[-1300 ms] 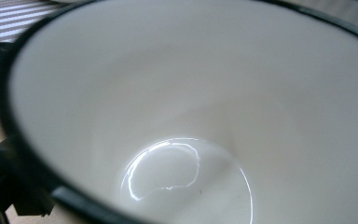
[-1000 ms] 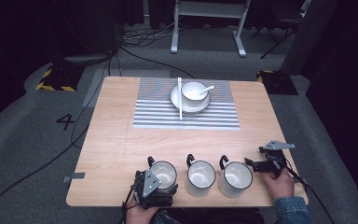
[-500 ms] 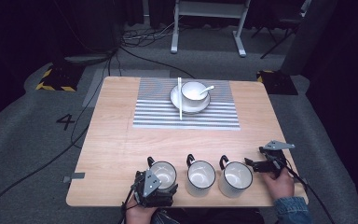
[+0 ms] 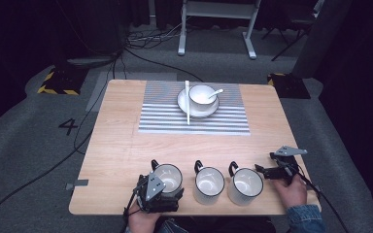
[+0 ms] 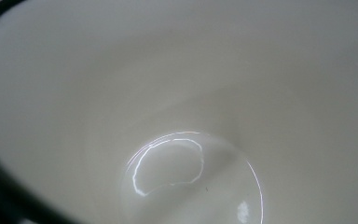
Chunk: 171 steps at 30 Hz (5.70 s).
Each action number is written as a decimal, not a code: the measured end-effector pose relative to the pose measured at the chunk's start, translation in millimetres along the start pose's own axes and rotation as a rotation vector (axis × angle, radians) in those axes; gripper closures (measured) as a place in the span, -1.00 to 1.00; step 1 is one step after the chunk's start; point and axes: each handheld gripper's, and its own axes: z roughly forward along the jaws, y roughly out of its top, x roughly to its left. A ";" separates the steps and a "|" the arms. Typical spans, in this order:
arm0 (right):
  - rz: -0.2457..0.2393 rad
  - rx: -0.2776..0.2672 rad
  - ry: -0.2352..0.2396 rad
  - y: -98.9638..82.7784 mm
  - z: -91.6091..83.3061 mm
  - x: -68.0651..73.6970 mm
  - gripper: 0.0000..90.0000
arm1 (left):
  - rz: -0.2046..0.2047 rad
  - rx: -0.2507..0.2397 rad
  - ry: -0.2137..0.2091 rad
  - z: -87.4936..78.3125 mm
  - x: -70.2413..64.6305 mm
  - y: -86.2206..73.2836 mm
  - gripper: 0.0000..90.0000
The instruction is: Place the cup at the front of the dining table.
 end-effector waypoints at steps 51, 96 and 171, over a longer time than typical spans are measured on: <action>-0.007 -0.001 0.010 1.0 1.3 -1.3 -0.77 | -0.015 -0.063 0.049 28.0 106.4 136.4 -0.92; -0.004 -0.001 0.011 1.3 1.6 -1.6 -0.77 | -0.104 -0.028 0.100 157.7 202.0 174.7 -0.93; -0.003 -0.001 0.011 1.4 1.6 -1.5 -0.77 | -0.043 0.054 0.134 127.6 160.4 132.6 -0.98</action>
